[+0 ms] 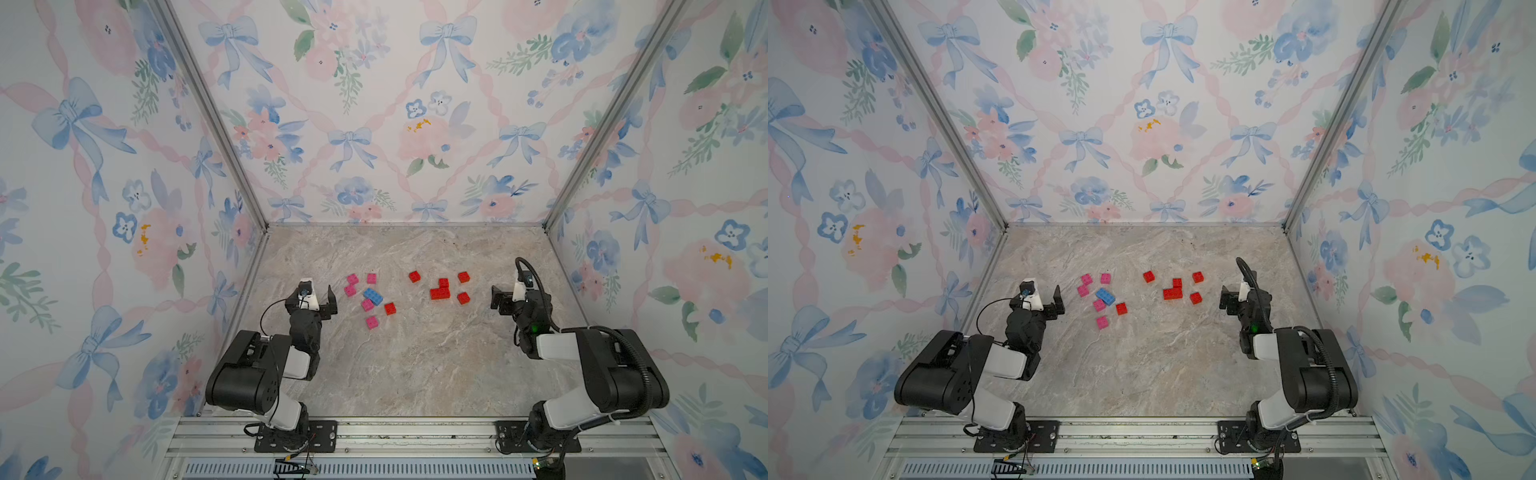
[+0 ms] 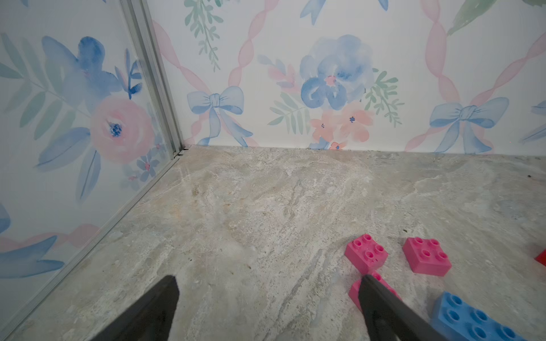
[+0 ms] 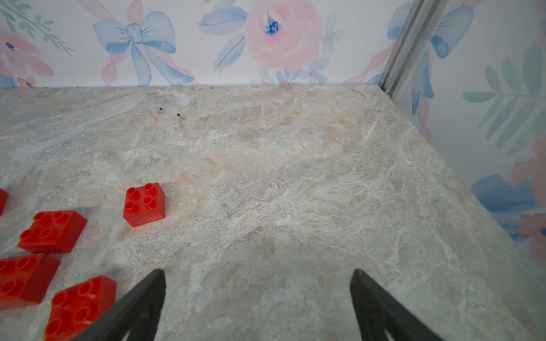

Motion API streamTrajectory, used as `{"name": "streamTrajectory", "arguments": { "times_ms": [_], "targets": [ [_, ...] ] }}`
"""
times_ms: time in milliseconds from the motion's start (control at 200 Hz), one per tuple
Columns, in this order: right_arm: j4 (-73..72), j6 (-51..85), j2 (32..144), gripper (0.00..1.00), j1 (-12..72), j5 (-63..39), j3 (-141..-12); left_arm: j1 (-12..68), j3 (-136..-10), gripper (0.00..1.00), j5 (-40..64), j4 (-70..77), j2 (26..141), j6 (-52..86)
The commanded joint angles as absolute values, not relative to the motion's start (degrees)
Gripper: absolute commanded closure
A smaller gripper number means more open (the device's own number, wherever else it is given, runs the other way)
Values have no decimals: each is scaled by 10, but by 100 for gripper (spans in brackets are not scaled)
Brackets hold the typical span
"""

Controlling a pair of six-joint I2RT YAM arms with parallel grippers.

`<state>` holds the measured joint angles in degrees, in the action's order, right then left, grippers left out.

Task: Assemble the letter v with lego
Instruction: Pick up the lego brick from the center of the board.

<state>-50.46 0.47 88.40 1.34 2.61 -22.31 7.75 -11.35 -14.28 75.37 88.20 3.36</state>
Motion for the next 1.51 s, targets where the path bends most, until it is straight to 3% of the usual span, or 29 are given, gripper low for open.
{"name": "streamTrajectory", "arguments": {
  "times_ms": [0,660,710,825,960,1000,1145,1310,1500],
  "targets": [
    [-521,4,887,3,18,36,-224,70,-111,2,-129,766,887,26],
    [-515,13,884,3,11,32,-229,58,-113,2,-123,766,881,37],
    [-440,11,851,3,18,48,-256,60,-127,2,-153,716,849,46],
    [-84,26,784,3,37,71,-407,82,-181,4,-225,564,767,51],
    [185,-40,838,0,84,80,-560,136,-291,4,-316,322,711,111],
    [239,-64,864,4,92,64,-594,151,-326,4,-322,250,704,131],
    [276,-98,931,19,116,0,-633,203,-412,4,-320,66,681,176],
    [327,-114,1015,23,170,-3,-689,223,-437,7,-261,-15,644,199],
    [344,-95,1072,30,171,-21,-727,238,-441,7,-248,-50,633,203]
  ]
}}
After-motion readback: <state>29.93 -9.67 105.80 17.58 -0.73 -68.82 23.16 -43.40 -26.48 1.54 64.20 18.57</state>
